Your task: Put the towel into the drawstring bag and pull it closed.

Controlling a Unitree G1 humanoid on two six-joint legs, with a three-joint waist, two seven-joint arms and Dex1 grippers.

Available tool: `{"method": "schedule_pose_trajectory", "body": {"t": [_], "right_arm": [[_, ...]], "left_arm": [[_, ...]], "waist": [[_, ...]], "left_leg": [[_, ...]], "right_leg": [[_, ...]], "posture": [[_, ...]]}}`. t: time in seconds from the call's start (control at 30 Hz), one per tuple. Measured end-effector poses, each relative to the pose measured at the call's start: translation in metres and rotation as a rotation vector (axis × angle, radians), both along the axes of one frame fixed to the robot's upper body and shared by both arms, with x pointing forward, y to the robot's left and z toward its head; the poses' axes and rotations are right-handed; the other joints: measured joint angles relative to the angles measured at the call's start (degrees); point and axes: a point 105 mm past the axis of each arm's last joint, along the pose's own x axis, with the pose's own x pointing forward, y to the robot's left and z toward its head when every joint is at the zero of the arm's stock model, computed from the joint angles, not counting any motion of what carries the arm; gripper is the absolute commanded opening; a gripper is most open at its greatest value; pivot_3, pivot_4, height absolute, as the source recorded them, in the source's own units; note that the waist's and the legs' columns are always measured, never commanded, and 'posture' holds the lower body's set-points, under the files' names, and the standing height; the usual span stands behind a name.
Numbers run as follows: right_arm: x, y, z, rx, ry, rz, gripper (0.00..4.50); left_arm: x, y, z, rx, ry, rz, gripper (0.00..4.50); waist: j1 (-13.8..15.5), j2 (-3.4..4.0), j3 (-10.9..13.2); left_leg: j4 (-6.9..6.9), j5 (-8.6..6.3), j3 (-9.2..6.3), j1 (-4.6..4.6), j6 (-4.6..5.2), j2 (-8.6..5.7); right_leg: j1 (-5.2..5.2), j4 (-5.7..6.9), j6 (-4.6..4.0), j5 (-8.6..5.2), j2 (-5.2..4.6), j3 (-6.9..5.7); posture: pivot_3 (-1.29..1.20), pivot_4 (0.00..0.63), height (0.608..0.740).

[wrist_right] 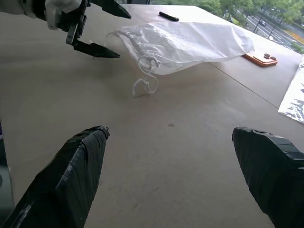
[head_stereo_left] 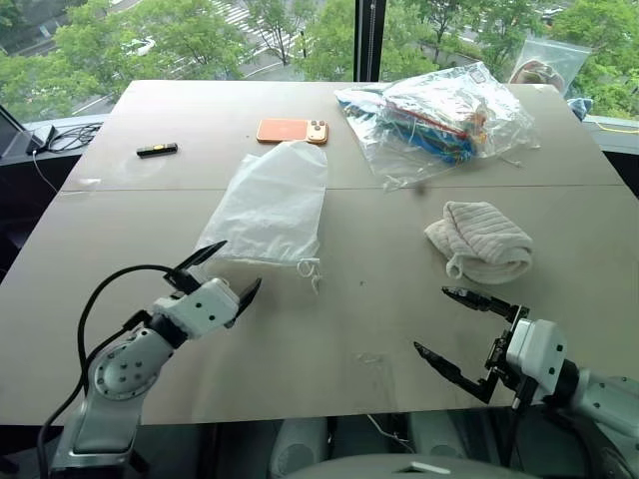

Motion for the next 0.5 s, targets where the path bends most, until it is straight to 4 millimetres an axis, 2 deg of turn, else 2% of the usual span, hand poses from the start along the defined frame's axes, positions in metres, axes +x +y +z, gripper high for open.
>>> {"method": "schedule_pose_trajectory", "body": {"t": [0.17, 0.4, 0.5], "right_arm": [[0.001, 0.001, -0.001, -0.007, -0.005, 0.0, 4.5], [0.003, -0.001, -0.007, -0.013, 0.011, -0.027, 4.5], [0.006, -0.003, -0.009, -0.022, 0.003, -0.058, 4.5]], "left_arm": [[0.022, 0.005, 0.006, 0.093, -0.112, 0.061, 4.41], [0.04, -0.006, 0.011, 0.095, -0.167, 0.044, 4.41], [0.049, -0.009, 0.011, 0.097, -0.143, 0.033, 3.56]], "waist": [[0.23, -0.01, -0.01], [-0.04, -0.02, -0.02], [-0.03, -0.03, -0.02]], "left_leg": [[-0.01, 0.0, -0.12, 0.0, 0.0, 0.02], [-0.01, 0.0, 0.01, 0.03, -0.01, 0.02], [-0.01, 0.0, 0.0, 0.04, -0.01, 0.02]], "right_leg": [[0.02, 0.02, 0.01, 0.01, 0.02, -0.15], [0.02, 0.02, 0.23, 0.14, 0.01, -0.21], [0.02, 0.05, 0.23, 0.14, 0.05, -0.28]], "posture": [[0.0, 0.15, 0.74], [0.0, 0.15, 0.74], [0.0, 0.15, 0.74]]}}
